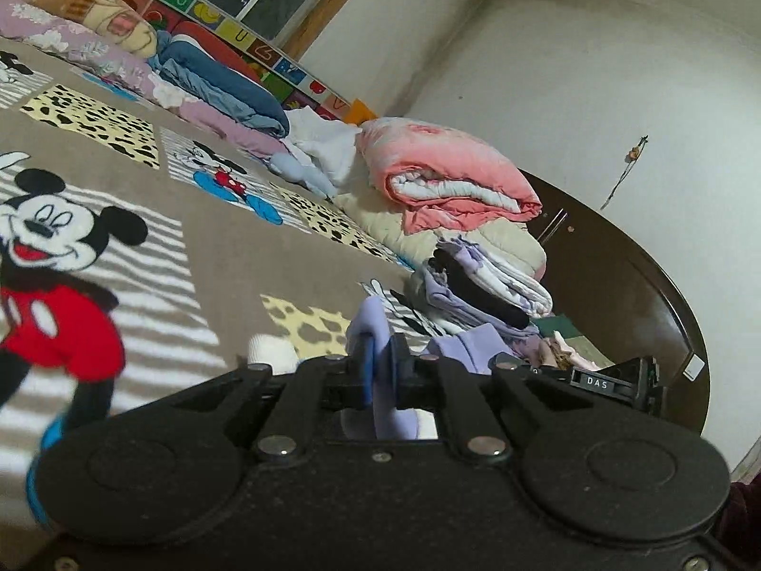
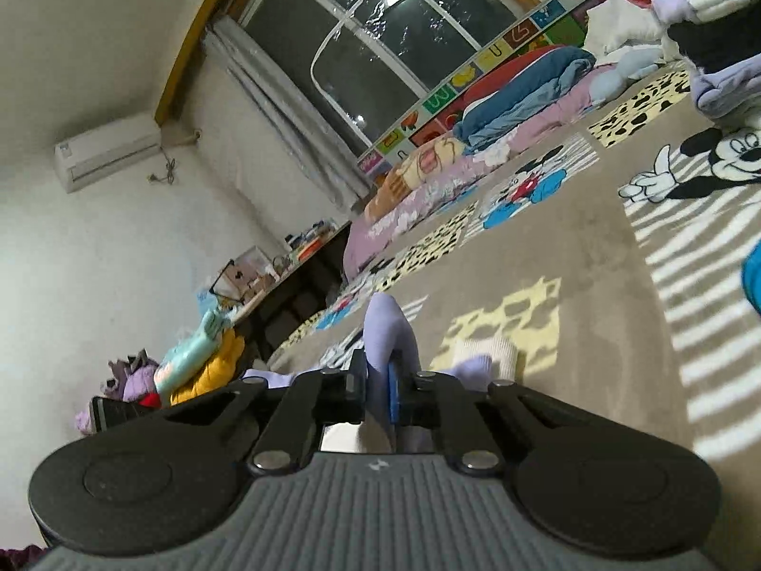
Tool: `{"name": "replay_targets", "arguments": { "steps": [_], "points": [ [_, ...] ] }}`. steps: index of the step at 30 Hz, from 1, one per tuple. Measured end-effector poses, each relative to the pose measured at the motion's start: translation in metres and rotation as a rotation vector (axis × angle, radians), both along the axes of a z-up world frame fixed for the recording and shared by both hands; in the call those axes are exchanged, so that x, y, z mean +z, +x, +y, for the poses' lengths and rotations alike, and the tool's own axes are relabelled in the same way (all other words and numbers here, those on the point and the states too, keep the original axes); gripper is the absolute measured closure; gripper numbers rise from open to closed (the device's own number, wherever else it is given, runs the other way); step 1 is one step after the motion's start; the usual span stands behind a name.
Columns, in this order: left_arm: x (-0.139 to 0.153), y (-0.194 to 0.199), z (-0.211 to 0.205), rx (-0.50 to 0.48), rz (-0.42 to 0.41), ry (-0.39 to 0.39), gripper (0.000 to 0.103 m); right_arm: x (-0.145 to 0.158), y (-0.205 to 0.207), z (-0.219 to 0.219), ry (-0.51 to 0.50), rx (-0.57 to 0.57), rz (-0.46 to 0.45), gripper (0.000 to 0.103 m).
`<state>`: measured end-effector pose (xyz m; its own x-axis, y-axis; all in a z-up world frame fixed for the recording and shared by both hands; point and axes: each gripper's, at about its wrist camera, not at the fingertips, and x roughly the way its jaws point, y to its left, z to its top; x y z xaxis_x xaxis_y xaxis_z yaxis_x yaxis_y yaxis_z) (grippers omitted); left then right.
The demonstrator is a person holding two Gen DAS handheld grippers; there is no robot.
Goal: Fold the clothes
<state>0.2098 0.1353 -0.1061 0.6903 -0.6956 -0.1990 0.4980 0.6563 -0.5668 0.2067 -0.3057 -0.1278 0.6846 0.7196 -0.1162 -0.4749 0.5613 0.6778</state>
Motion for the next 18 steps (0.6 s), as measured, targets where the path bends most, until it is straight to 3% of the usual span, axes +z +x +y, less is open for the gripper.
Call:
{"name": "replay_targets", "arguments": {
  "steps": [8, 14, 18],
  "points": [
    [-0.01, 0.029, 0.005, 0.037, 0.001, -0.013, 0.1, -0.004, 0.043, 0.008, 0.039, -0.006, -0.02, 0.093],
    [-0.026, 0.037, 0.007, 0.08, 0.056, -0.001, 0.1, -0.029, 0.063, 0.008, 0.03, -0.042, 0.095, 0.092],
    [-0.026, 0.04, -0.003, 0.15, 0.113, 0.128, 0.096, -0.036, 0.07, 0.014, -0.039, -0.066, 0.181, 0.078]
  ]
}}
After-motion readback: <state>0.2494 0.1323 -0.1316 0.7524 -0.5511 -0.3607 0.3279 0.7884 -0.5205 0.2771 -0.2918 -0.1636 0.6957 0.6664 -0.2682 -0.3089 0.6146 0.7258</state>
